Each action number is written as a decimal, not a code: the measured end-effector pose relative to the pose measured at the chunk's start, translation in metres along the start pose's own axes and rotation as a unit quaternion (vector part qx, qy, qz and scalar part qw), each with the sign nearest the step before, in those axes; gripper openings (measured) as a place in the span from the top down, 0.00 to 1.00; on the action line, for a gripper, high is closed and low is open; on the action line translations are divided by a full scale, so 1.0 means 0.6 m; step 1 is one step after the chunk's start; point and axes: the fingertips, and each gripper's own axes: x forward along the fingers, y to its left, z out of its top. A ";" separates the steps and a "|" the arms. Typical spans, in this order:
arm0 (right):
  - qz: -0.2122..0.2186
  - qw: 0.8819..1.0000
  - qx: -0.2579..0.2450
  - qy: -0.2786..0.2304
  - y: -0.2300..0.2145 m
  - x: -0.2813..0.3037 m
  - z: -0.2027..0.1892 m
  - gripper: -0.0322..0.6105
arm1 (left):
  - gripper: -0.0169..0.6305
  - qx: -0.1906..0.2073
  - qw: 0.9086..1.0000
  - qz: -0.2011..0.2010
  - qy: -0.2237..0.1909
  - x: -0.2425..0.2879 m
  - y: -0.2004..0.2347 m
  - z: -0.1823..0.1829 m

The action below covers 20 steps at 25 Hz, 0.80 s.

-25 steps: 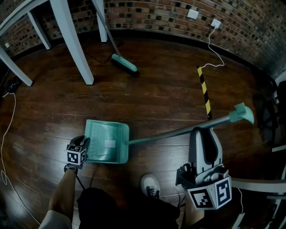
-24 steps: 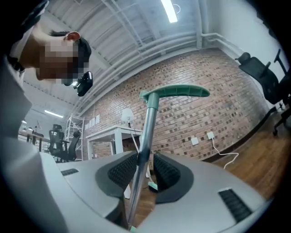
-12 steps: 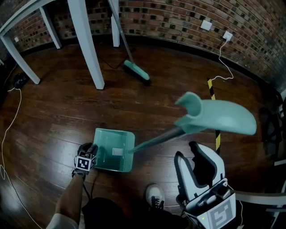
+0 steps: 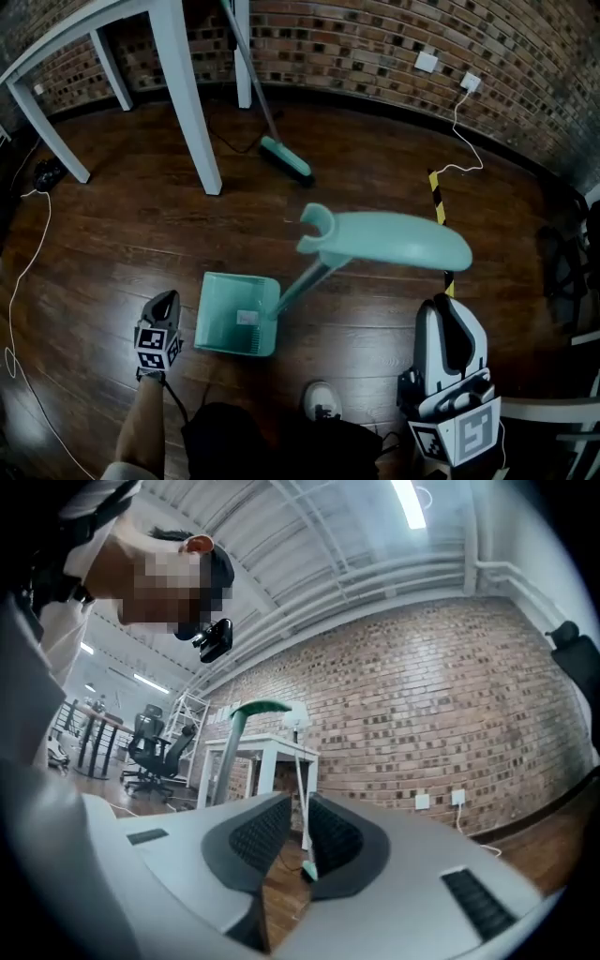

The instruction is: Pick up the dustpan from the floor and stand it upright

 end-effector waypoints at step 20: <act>-0.045 0.996 0.023 0.070 -0.109 0.033 0.606 0.98 | 0.97 0.026 0.990 -0.080 -0.117 -0.494 -0.035 0.802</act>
